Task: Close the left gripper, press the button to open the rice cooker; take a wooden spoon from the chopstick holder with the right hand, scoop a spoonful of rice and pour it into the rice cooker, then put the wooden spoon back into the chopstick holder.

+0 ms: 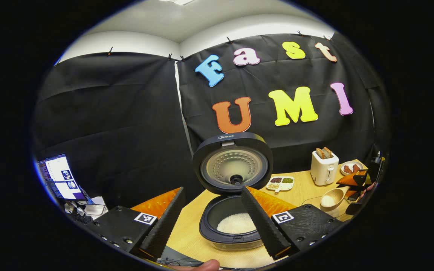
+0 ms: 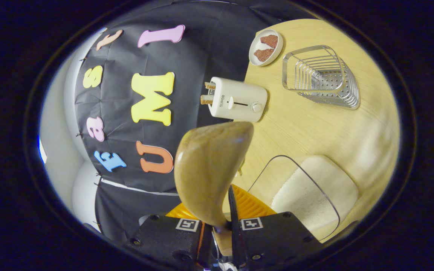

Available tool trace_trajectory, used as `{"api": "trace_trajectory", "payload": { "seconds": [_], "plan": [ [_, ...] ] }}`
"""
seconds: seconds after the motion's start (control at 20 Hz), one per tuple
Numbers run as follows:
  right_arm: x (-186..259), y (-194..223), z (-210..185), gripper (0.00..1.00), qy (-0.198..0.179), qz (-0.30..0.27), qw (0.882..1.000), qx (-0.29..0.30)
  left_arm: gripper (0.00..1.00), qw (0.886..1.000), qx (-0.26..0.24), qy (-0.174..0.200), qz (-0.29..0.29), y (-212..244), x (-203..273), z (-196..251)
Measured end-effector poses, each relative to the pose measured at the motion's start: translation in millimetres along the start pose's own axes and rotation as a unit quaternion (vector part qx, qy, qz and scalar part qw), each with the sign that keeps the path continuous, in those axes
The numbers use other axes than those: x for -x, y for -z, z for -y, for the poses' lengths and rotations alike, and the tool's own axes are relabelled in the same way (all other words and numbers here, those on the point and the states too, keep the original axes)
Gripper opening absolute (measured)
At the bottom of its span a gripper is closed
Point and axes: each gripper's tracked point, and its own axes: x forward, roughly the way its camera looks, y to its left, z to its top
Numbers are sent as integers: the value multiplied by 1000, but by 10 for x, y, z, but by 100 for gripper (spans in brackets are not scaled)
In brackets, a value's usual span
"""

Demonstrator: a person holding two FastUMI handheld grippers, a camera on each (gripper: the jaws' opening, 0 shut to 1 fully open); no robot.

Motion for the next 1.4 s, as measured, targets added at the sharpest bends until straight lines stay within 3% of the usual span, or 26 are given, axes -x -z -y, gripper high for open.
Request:
{"api": "trace_trajectory", "payload": {
  "seconds": [0.45,0.8,1.15,1.4],
  "plan": [
    [32,477,-940,27,-19,-27,999,42,96,1000,21,-22,-8,86,62,-257],
    [-380,1329,-1445,27,-36,-67,995,60,95,998,36,-54,-16,199,96,-573],
    [-743,2094,-1113,27,-13,-98,991,93,96,996,40,-75,-30,271,112,-693],
    [-989,2448,-750,27,21,-102,976,192,95,995,38,-87,-34,399,214,-894]
  ]
}}
